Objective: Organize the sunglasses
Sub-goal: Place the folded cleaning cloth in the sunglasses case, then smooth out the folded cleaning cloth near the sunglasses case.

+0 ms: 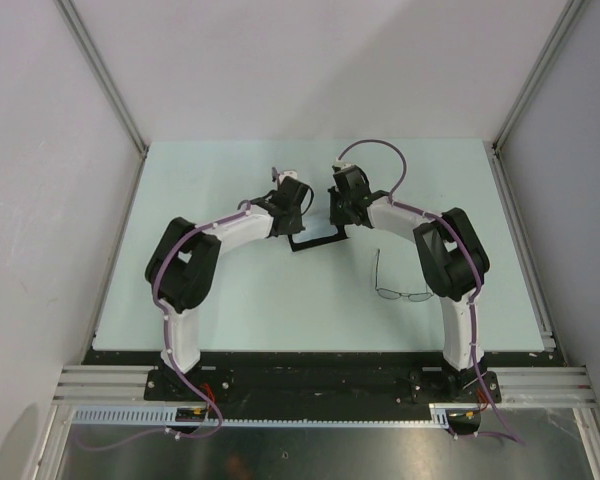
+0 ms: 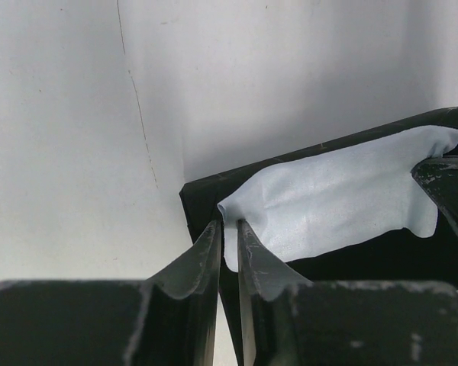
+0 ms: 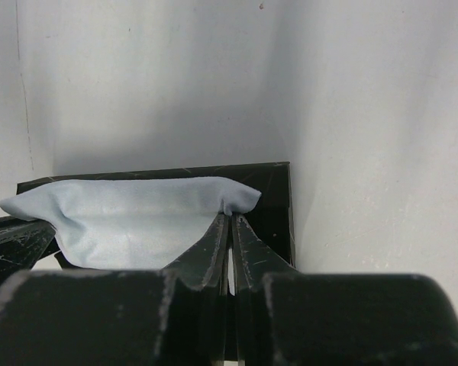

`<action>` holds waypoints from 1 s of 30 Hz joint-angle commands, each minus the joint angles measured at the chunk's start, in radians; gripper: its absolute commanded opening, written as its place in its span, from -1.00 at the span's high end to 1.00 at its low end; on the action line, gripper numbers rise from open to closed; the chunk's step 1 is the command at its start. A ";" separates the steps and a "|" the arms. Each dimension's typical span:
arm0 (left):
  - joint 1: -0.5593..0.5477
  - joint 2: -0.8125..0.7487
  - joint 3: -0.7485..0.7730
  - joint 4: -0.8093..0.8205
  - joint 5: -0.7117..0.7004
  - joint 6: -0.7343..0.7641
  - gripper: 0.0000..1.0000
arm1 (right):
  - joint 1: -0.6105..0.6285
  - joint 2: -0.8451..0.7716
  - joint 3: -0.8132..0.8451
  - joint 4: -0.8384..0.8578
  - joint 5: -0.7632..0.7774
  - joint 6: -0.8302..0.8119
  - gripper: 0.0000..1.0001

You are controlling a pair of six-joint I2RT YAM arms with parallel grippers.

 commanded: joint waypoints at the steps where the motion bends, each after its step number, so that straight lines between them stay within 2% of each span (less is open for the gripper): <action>1: 0.005 -0.071 -0.002 0.019 -0.033 0.014 0.63 | -0.006 -0.019 0.037 0.008 0.017 -0.009 0.76; 3: 0.003 -0.078 -0.004 0.017 -0.033 0.014 0.64 | -0.004 -0.032 0.037 0.006 0.017 -0.015 0.64; 4: 0.005 -0.081 -0.004 0.020 -0.032 0.012 0.64 | -0.004 -0.038 0.038 0.002 0.021 -0.015 0.49; 8: 0.003 -0.103 -0.010 0.017 -0.024 0.009 0.64 | -0.001 -0.072 0.032 -0.004 0.034 -0.015 0.38; 11: 0.003 -0.123 -0.013 0.019 -0.024 0.008 0.64 | 0.000 -0.099 0.031 -0.004 0.035 -0.015 0.37; 14: 0.003 -0.141 -0.021 0.019 -0.021 0.003 0.64 | 0.006 -0.125 0.023 -0.006 0.044 -0.015 0.39; 19: -0.001 -0.143 -0.022 0.020 0.019 -0.006 0.65 | 0.020 -0.162 0.006 -0.007 0.061 -0.014 0.55; 25: -0.009 -0.097 0.010 0.025 0.077 -0.008 0.72 | 0.039 -0.138 0.005 -0.016 0.054 -0.009 0.79; 30: -0.012 -0.062 0.025 0.036 0.102 -0.008 0.72 | 0.040 -0.109 0.005 -0.013 0.041 -0.001 0.84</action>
